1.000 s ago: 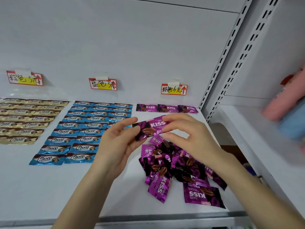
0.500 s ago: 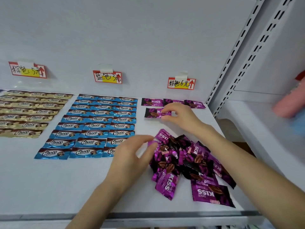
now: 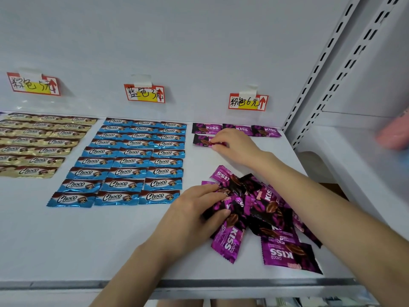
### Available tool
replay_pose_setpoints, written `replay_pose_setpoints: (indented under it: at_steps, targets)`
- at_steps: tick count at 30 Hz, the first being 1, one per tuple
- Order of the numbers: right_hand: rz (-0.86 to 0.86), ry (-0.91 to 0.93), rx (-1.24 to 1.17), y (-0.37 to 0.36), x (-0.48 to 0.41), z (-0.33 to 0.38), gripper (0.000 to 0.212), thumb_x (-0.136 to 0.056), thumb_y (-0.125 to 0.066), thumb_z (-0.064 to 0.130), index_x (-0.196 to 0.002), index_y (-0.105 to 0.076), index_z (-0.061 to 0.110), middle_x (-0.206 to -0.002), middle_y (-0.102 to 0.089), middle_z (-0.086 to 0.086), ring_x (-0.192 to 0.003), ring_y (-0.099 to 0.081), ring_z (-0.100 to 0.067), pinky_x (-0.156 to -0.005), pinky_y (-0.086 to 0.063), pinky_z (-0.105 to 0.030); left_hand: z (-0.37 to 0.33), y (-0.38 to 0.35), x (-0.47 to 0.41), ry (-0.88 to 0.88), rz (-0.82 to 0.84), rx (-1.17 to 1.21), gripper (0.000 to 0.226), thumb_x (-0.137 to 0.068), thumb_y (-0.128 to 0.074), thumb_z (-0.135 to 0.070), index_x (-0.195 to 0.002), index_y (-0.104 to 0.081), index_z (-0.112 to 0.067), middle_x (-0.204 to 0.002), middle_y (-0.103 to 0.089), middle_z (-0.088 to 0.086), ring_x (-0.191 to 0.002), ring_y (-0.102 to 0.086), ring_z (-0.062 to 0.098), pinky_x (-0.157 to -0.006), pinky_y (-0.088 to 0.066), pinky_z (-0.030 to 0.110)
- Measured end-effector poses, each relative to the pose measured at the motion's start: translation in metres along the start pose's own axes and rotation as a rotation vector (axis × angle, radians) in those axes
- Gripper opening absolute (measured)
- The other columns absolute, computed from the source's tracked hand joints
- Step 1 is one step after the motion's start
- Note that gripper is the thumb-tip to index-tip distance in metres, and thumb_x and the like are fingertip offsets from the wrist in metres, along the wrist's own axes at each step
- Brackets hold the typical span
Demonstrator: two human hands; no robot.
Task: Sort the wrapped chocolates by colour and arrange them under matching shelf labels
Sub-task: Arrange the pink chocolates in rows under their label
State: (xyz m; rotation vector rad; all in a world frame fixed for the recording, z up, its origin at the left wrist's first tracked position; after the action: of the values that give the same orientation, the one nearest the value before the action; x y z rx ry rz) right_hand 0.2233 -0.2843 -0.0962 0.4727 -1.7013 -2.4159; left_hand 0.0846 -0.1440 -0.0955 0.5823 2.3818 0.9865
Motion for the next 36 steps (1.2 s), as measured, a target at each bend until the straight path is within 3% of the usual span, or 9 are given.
replay_pose_setpoints:
  at_steps: [6, 16, 19, 24, 28, 32, 34, 36]
  targets:
    - [0.022, 0.02, 0.031, 0.0, -0.006, 0.002, 0.025, -0.091, -0.051, 0.016, -0.095, -0.066, -0.004, -0.096, -0.066, -0.016, -0.095, -0.056, -0.027, -0.082, -0.043, -0.045, 0.0, -0.001, -0.001, 0.001, 0.013, -0.012, 0.035, -0.084, -0.066, -0.032, -0.115, -0.068, -0.017, -0.124, -0.062, -0.001, -0.115, -0.055, 0.013, -0.093, -0.024, 0.004]
    - [0.018, 0.033, 0.032, 0.001, -0.011, 0.001, 0.023, -0.092, -0.051, 0.015, -0.1, -0.069, 0.002, -0.102, -0.067, -0.011, -0.099, -0.056, -0.025, -0.084, -0.045, -0.042, -0.001, 0.0, -0.001, -0.026, -0.007, 0.005, 0.038, -0.085, -0.062, -0.037, -0.119, -0.065, -0.021, -0.128, -0.059, -0.006, -0.114, -0.043, -0.003, -0.091, -0.018, -0.006]
    - [0.026, 0.026, 0.058, -0.001, -0.012, 0.001, 0.024, -0.092, -0.049, 0.015, -0.097, -0.067, -0.002, -0.1, -0.066, -0.013, -0.098, -0.056, -0.026, -0.084, -0.044, -0.044, 0.0, 0.0, -0.001, -0.015, -0.001, -0.003, 0.035, -0.085, -0.064, -0.033, -0.116, -0.067, -0.019, -0.125, -0.061, -0.003, -0.116, -0.052, 0.009, -0.093, -0.021, -0.003]
    - [-0.025, -0.03, -0.046, 0.009, 0.001, 0.006, 0.03, -0.093, -0.051, 0.017, -0.12, -0.059, 0.008, -0.123, -0.058, -0.008, -0.116, -0.049, -0.021, -0.095, -0.036, -0.028, -0.001, 0.001, 0.002, 0.003, -0.002, 0.029, 0.036, -0.084, -0.064, -0.034, -0.113, -0.069, -0.013, -0.121, -0.063, 0.004, -0.114, -0.056, 0.018, -0.095, -0.031, 0.006]
    - [-0.143, -0.178, -0.32, 0.049, 0.045, 0.007, 0.028, -0.091, -0.056, 0.022, -0.117, -0.061, 0.013, -0.113, -0.06, 0.002, -0.107, -0.056, -0.012, -0.084, -0.036, -0.014, -0.003, 0.003, 0.002, 0.02, -0.011, 0.001, 0.06, -0.079, -0.053, -0.053, -0.12, -0.063, -0.009, -0.127, -0.057, 0.01, -0.118, -0.053, 0.024, -0.097, -0.035, 0.022]
    - [-0.148, -0.258, -0.403, 0.074, 0.124, 0.004, 0.017, -0.086, -0.059, 0.033, -0.103, -0.062, 0.033, -0.097, -0.058, 0.026, -0.089, -0.054, 0.016, -0.079, -0.041, -0.003, -0.006, -0.005, 0.006, 0.072, 0.072, -0.12, 0.104, -0.062, -0.034, -0.083, -0.143, -0.036, -0.017, -0.151, -0.027, 0.005, -0.138, -0.024, 0.017, -0.106, -0.011, 0.014]
    - [-0.141, -0.307, -0.438, 0.074, 0.164, 0.006, 0.02, -0.081, -0.058, 0.043, -0.101, -0.057, 0.041, -0.102, -0.055, 0.028, -0.097, -0.051, 0.016, -0.089, -0.043, -0.015, -0.008, -0.015, 0.005, 0.069, 0.139, -0.22, 0.12, -0.053, -0.023, -0.09, -0.15, -0.012, -0.021, -0.158, -0.004, 0.003, -0.143, -0.005, 0.015, -0.108, -0.001, 0.02]
    - [-0.114, -0.332, -0.41, 0.068, 0.194, 0.01, 0.042, -0.071, -0.055, 0.059, -0.11, -0.051, 0.045, -0.118, -0.048, 0.027, -0.11, -0.044, 0.016, -0.098, -0.037, -0.02, -0.006, -0.025, 0.001, 0.1, 0.224, -0.325, 0.125, -0.046, -0.018, -0.093, -0.149, 0.009, -0.028, -0.157, 0.017, 0.0, -0.142, 0.015, 0.013, -0.107, 0.011, 0.025]
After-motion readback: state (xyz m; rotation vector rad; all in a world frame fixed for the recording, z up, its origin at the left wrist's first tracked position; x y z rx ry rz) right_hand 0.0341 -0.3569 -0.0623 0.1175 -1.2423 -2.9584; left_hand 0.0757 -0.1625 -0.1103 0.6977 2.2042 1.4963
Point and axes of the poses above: each hand's wrist, its own x-axis away from the middle knuckle, its own y-axis out of the back of the hand, z = x × y, the point moved 6 cm from there along -x, towards the middle knuckle
